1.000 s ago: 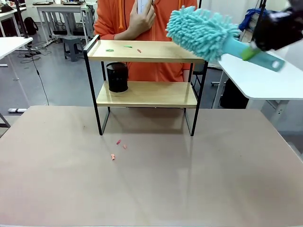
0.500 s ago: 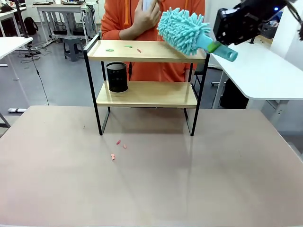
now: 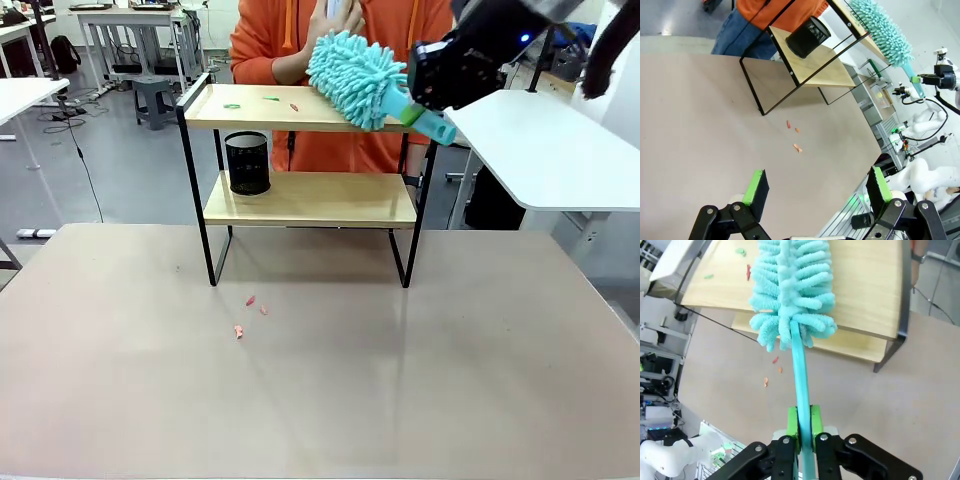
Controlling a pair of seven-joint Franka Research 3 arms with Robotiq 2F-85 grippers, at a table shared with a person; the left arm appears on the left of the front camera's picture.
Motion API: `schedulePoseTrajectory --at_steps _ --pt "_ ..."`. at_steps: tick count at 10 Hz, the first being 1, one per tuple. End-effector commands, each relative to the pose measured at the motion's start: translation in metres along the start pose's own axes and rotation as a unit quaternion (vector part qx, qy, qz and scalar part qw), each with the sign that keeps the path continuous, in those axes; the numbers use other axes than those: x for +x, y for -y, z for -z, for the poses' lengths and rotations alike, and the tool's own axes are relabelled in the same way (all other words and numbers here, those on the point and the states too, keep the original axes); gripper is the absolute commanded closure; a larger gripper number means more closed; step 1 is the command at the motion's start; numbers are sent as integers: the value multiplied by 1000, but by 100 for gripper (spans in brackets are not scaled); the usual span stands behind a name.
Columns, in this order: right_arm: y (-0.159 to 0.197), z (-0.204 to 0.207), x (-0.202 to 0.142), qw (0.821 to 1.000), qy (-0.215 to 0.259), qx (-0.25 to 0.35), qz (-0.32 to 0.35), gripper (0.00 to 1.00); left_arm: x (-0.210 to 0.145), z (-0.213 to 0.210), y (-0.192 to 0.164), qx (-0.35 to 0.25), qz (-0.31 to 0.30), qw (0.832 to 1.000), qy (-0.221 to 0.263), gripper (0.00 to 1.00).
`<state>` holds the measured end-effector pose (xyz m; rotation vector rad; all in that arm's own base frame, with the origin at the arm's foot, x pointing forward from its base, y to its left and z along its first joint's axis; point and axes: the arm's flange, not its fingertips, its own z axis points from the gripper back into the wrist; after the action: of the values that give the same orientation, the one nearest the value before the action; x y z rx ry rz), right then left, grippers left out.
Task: Clean the shelf.
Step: Clean the remaining tier of the Shelf with the Duster once objects are removed.
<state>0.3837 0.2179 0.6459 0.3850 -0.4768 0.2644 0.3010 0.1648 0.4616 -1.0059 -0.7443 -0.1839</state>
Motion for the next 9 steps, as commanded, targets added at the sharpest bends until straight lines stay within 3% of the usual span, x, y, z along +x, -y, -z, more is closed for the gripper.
schedulePoseTrajectory --at_steps 1,6,9 --pt "-22 9 16 1000 -8 -4 -7 88 0 2 1 -7 10 1000 12 0" --pt "-48 25 21 990 -92 63 -91 88 0 2 1 -7 10 1000 12 0" --pt "-28 3 7 960 -159 130 -188 88 0 2 1 -7 10 1000 12 0"
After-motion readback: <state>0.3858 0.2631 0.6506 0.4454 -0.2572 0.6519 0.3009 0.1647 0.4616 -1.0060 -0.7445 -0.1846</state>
